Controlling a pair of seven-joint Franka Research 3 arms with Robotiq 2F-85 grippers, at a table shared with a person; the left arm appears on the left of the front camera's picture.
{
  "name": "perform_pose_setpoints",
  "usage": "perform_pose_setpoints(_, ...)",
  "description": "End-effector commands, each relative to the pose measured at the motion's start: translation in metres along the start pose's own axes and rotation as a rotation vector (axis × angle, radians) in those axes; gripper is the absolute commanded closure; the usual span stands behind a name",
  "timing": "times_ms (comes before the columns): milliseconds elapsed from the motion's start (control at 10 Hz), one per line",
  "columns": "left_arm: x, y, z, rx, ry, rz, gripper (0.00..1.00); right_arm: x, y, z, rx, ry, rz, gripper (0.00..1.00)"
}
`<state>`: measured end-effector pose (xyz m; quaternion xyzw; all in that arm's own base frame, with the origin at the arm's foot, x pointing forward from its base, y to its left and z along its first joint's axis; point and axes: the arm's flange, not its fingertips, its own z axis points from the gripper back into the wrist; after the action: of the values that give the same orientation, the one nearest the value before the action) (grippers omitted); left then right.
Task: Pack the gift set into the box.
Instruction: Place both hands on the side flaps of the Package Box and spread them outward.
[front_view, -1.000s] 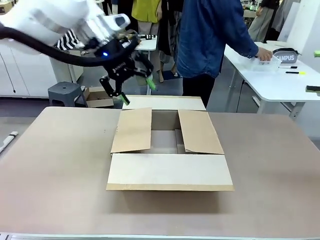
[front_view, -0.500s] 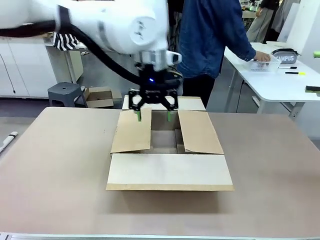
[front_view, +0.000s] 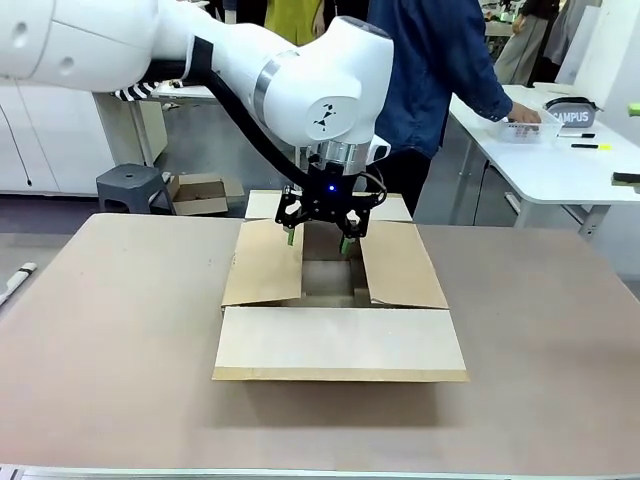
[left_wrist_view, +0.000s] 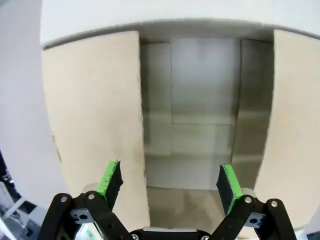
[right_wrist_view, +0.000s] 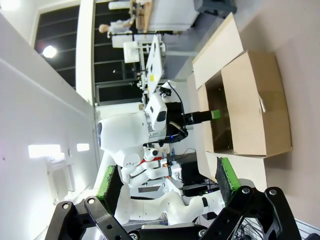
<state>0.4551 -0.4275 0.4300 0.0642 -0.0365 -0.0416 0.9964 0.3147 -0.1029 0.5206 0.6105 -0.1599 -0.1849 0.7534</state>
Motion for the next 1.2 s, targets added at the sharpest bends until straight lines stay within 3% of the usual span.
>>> perform_pose_setpoints(0,-0.012,0.003,0.007,-0.03,0.057,0.013,0.0,0.003,0.001,-0.002,0.031,-0.002,0.027,0.0)
perform_pose_setpoints(300,-0.004,-0.008,-0.003,0.114,-0.138,0.067,0.0,0.003,0.001,-0.002,0.031,-0.002,0.027,0.0)
perform_pose_setpoints(400,-0.008,-0.011,-0.002,0.119,-0.153,0.039,0.0,0.003,0.001,-0.002,0.031,-0.002,0.027,0.0)
perform_pose_setpoints(600,-0.004,-0.015,-0.007,0.155,-0.129,0.068,0.0,0.003,0.001,-0.002,0.031,-0.002,0.027,0.0)
perform_pose_setpoints(800,0.004,-0.018,-0.022,0.323,-0.135,0.159,0.0,0.003,0.001,-0.002,0.031,-0.002,0.027,0.0)
perform_pose_setpoints(1100,0.011,-0.002,-0.051,0.324,-0.095,0.125,0.0,0.003,0.001,-0.002,0.031,-0.002,0.027,0.0)
